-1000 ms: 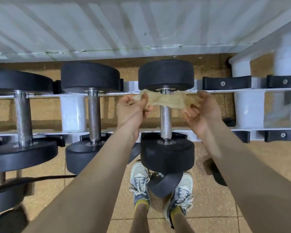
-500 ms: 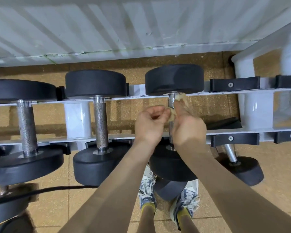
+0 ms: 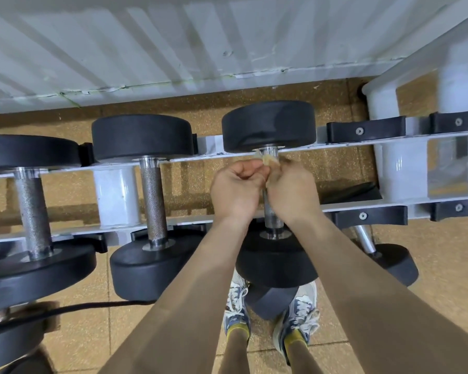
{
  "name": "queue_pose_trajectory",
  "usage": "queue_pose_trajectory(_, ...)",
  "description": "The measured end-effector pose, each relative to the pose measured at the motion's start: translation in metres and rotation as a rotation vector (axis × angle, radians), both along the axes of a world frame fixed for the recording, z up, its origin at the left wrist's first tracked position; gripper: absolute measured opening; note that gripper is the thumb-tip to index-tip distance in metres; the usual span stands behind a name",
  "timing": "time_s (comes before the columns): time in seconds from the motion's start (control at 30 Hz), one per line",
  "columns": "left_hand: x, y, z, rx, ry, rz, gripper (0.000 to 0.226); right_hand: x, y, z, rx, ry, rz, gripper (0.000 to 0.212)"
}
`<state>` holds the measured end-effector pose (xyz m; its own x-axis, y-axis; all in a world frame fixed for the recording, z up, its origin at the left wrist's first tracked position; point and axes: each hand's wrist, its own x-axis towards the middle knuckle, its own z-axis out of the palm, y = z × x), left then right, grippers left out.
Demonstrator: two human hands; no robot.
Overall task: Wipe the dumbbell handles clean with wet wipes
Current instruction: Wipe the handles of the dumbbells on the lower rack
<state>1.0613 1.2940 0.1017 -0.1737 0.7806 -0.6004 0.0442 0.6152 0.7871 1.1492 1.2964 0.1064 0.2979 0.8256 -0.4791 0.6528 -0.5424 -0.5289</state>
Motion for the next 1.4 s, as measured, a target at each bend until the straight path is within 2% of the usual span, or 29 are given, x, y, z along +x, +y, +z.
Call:
queue_pose_trajectory(0.1, -0.004, -0.015, 0.002, 0.034, 0.214, -0.220, 0.020, 0.014, -0.035, 0.005, -0.203, -0.251, 0.372, 0.022)
queue_pose_trajectory(0.17, -0.008, -0.030, 0.004, -0.026, 0.338, -0.367, 0.023, 0.023, -0.052, 0.001, -0.276, -0.317, 0.537, 0.025)
queue_pose_trajectory(0.27, -0.011, -0.047, 0.004, -0.139, 0.445, -0.577, 0.016, 0.033, -0.048, -0.005, -0.307, -0.280, 0.537, 0.027)
queue_pose_trajectory(0.4, -0.013, -0.034, 0.002, -0.136, 0.587, -0.809, 0.016, 0.042, -0.051, 0.009, -0.291, -0.208, 0.447, 0.030)
queue_pose_trajectory(0.57, -0.022, -0.026, -0.007, -0.220, 0.498, -0.951, 0.020, 0.036, -0.060, 0.015, -0.465, -0.171, 0.596, 0.042)
queue_pose_trajectory(0.63, -0.017, -0.029, -0.004, -0.208, 0.461, -1.010, 0.021, 0.035, -0.050, 0.007, -0.612, -0.137, 0.717, 0.038)
queue_pose_trajectory(0.7, -0.015, -0.033, 0.004, -0.201, 0.470, -1.056, 0.022, 0.034, -0.040, 0.005, -0.655, -0.036, 0.697, 0.034)
queue_pose_trajectory(0.83, -0.021, -0.043, 0.017, -0.108, 0.523, -1.129, 0.038, 0.041, -0.055, 0.023, -0.550, -0.049, 0.716, 0.044)
queue_pose_trajectory(0.9, -0.019, -0.050, 0.023, -0.034, 0.457, -1.142, 0.043, 0.045, -0.069, 0.021, -0.441, -0.055, 0.698, 0.056)
queue_pose_trajectory(0.93, -0.017, -0.053, 0.027, -0.035, 0.416, -1.116, 0.043, 0.048, -0.073, 0.018, -0.399, -0.024, 0.696, 0.052)
queue_pose_trajectory(1.03, -0.008, -0.055, 0.031, -0.051, 0.480, -1.035, 0.033, 0.052, -0.068, 0.013, -0.410, 0.121, 0.481, 0.037)
queue_pose_trajectory(1.17, -0.005, -0.048, 0.020, -0.106, 0.536, -0.831, 0.034, 0.050, -0.062, 0.006, -0.222, 0.025, 0.231, 0.036)
queue_pose_trajectory(1.23, -0.011, -0.048, 0.009, -0.149, 0.518, -0.728, 0.028, 0.049, -0.056, 0.000, -0.185, 0.130, 0.051, 0.025)
queue_pose_trajectory(1.33, -0.016, -0.050, -0.007, -0.181, 0.294, -0.409, 0.011, 0.040, -0.040, -0.005, -0.043, 0.371, -0.309, 0.028)
queue_pose_trajectory(1.4, -0.012, -0.046, -0.010, -0.158, 0.157, -0.177, 0.009, 0.027, -0.031, -0.005, 0.020, 0.582, -0.613, 0.027)
